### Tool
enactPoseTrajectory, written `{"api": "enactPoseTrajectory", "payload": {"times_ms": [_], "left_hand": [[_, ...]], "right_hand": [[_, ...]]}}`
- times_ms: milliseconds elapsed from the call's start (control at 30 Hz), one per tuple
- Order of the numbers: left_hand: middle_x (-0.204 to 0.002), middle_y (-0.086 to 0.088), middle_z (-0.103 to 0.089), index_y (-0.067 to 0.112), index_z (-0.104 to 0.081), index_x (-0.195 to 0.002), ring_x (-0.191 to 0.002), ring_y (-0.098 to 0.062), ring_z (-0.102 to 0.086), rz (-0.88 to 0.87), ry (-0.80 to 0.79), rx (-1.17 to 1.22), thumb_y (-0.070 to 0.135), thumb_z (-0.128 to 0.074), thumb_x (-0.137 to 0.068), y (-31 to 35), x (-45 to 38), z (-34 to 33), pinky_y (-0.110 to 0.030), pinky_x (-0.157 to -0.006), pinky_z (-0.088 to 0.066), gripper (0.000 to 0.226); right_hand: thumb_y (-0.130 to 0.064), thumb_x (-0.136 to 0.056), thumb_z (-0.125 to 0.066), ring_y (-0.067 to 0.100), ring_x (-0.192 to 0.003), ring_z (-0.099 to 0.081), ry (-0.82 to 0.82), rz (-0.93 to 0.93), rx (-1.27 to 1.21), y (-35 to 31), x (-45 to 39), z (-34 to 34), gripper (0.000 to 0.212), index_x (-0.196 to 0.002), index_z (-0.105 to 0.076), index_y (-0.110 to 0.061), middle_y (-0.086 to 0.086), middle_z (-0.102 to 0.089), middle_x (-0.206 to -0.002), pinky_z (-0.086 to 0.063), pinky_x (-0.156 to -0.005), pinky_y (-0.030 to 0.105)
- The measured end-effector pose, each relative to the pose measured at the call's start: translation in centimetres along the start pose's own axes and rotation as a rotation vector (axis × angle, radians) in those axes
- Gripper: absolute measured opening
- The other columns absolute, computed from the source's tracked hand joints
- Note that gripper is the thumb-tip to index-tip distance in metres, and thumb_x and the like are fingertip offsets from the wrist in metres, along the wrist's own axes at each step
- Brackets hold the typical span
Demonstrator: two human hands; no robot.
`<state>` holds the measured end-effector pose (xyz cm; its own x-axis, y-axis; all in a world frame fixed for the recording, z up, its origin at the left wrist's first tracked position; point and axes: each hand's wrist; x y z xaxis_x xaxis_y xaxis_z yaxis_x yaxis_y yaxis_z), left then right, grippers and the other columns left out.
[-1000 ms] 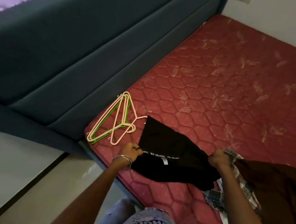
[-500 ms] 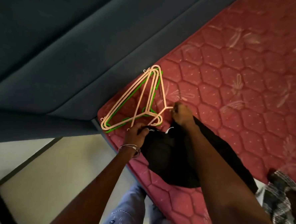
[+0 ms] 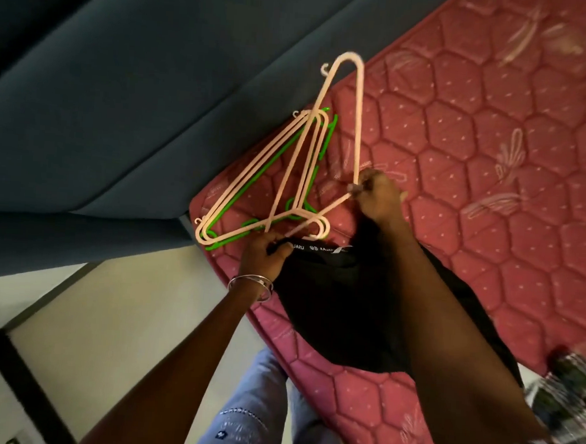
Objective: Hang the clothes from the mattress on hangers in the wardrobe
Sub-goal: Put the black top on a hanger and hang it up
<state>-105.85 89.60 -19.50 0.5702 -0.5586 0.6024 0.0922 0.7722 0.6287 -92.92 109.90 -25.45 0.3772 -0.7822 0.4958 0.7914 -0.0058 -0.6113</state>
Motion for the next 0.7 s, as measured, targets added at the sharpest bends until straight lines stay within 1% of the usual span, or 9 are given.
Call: {"api": "enactPoseTrajectory", "payload": {"times_ms": [67,133,200,333,500,567,600,633,700], "left_hand": [[-0.085,-0.01,-0.064,0.001,-0.069,-0.091,-0.083,-0.024,-0.057,-0.026,0.001,-0.031,0.01,-0.069,-0.082,0.6,1.0,-0.3,-0.026,-0.072,-0.041,0.013],[-0.084,-0.011,-0.066,0.003,-0.068,-0.089,-0.083,-0.025,-0.059,-0.027,0.014,-0.057,0.012,-0.069,-0.082,1.1,2.0,-0.6,-0.031,-0.076,-0.044,0.012],[-0.088,-0.011,-0.068,0.003,-0.069,-0.09,-0.084,-0.022,-0.058,-0.074,0.017,-0.048,0.012,-0.067,-0.083,2.3,3.4,-0.8,-0.026,-0.076,-0.043,0.012],[-0.096,-0.012,-0.069,0.0,-0.07,-0.098,-0.088,-0.016,-0.056,-0.21,0.026,-0.015,0.004,-0.062,-0.085,5.5,6.3,-1.0,-0.012,-0.073,-0.033,0.016],[-0.082,-0.009,-0.064,0.001,-0.067,-0.089,-0.081,-0.021,-0.056,-0.32,0.011,-0.013,0.029,-0.055,-0.075,9.6,11.4,-1.8,-0.028,-0.073,-0.039,0.034],[-0.079,-0.012,-0.065,0.004,-0.067,-0.087,-0.078,-0.021,-0.056,-0.366,-0.012,-0.023,0.027,-0.058,-0.078,11.2,13.0,-1.9,-0.032,-0.075,-0.043,0.026],[-0.081,-0.013,-0.066,0.006,-0.066,-0.086,-0.079,-0.022,-0.057,-0.395,-0.029,-0.04,0.023,-0.061,-0.081,11.9,13.9,-2.0,-0.033,-0.076,-0.044,0.018],[-0.082,-0.012,-0.066,0.009,-0.066,-0.084,-0.08,-0.023,-0.058,-0.43,-0.049,-0.055,0.021,-0.063,-0.082,12.8,15.1,-2.1,-0.033,-0.078,-0.044,0.013],[-0.078,-0.004,-0.064,0.022,-0.063,-0.075,-0.08,-0.023,-0.059,-0.518,-0.108,-0.073,0.032,-0.061,-0.075,14.2,17.1,-1.9,-0.034,-0.079,-0.046,0.01]], "right_hand": [[-0.036,-0.082,-0.059,0.021,-0.085,-0.067,0.062,0.122,-0.071,-0.3,1.6,3.4,0.01,-0.085,-0.055,-0.028,-0.006,-0.068,-0.077,-0.046,-0.09,0.045],[-0.027,-0.083,-0.056,0.003,-0.073,-0.063,0.086,0.225,-0.236,-0.6,3.9,7.2,0.007,-0.087,-0.056,-0.032,-0.013,-0.063,-0.072,-0.049,-0.077,0.03],[-0.011,-0.085,-0.055,-0.005,-0.07,-0.057,0.145,0.289,-0.362,-0.4,6.8,11.2,0.012,-0.09,-0.058,-0.022,-0.01,-0.06,-0.076,-0.044,-0.071,0.017],[-0.005,-0.085,-0.055,-0.01,-0.074,-0.058,0.306,0.317,-0.32,1.1,13.5,18.2,0.02,-0.094,-0.059,-0.023,-0.005,-0.063,-0.083,-0.044,-0.072,0.012],[-0.018,-0.083,-0.058,0.005,-0.083,-0.064,0.399,0.346,-0.161,3.5,22.9,24.1,0.022,-0.098,-0.06,-0.033,-0.002,-0.066,-0.085,-0.047,-0.082,0.027],[-0.017,-0.084,-0.057,0.013,-0.084,-0.064,0.432,0.38,-0.163,3.8,25.3,25.0,0.018,-0.098,-0.06,-0.028,0.005,-0.067,-0.086,-0.048,-0.081,0.028],[-0.017,-0.085,-0.056,0.008,-0.082,-0.063,0.451,0.407,-0.16,3.7,26.5,25.3,0.016,-0.098,-0.06,-0.025,0.006,-0.066,-0.085,-0.047,-0.078,0.023],[-0.018,-0.085,-0.056,0.002,-0.08,-0.062,0.48,0.433,-0.141,3.7,28.1,25.9,0.014,-0.097,-0.061,-0.023,0.004,-0.065,-0.083,-0.046,-0.076,0.02],[-0.02,-0.087,-0.058,0.007,-0.081,-0.061,0.556,0.47,-0.101,4.0,30.3,26.9,0.012,-0.098,-0.063,-0.022,-0.007,-0.063,-0.079,-0.048,-0.077,0.026]]}}
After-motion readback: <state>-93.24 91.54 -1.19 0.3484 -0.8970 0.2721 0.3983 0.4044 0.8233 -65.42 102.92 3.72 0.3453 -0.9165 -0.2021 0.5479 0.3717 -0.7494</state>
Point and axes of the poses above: each hand's wrist, its own x-axis away from the middle knuckle, its own z-axis out of the back of the hand, y = z × x
